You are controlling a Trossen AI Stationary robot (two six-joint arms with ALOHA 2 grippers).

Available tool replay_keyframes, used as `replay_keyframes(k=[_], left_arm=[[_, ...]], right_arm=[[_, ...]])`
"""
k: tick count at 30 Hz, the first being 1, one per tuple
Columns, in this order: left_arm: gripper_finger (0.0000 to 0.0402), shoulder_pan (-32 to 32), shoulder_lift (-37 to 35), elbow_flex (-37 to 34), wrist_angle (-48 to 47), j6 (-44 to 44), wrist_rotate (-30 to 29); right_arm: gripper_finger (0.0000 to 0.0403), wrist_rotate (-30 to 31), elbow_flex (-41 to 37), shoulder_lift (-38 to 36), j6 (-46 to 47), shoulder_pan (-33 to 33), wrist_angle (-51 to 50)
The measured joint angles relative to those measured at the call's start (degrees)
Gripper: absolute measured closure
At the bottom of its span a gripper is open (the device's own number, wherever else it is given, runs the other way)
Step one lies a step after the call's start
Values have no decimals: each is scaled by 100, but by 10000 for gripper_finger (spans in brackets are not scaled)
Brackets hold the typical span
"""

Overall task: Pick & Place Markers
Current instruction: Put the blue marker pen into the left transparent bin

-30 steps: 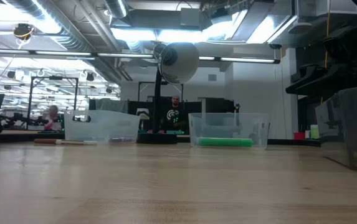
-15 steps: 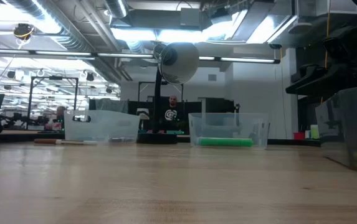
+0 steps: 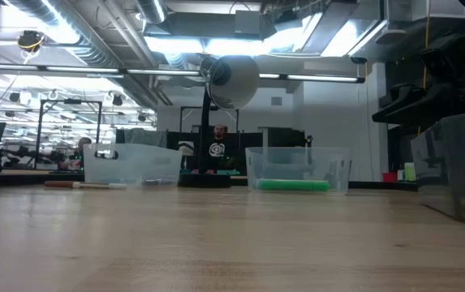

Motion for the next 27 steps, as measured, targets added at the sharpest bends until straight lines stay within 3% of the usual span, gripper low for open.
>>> replay_keyframes(k=[5, 17, 27], left_arm=[[368, 311, -288, 0, 12, 723, -735], [369, 1215, -730, -42, -10, 2604, -1834], [369, 2852, -1731, -42, -675, 4749, -2595]], right_arm=[[240, 0, 0, 0, 0, 0, 0], [240, 0, 0, 0, 0, 0, 0], [240, 0, 0, 0, 0, 0, 0]])
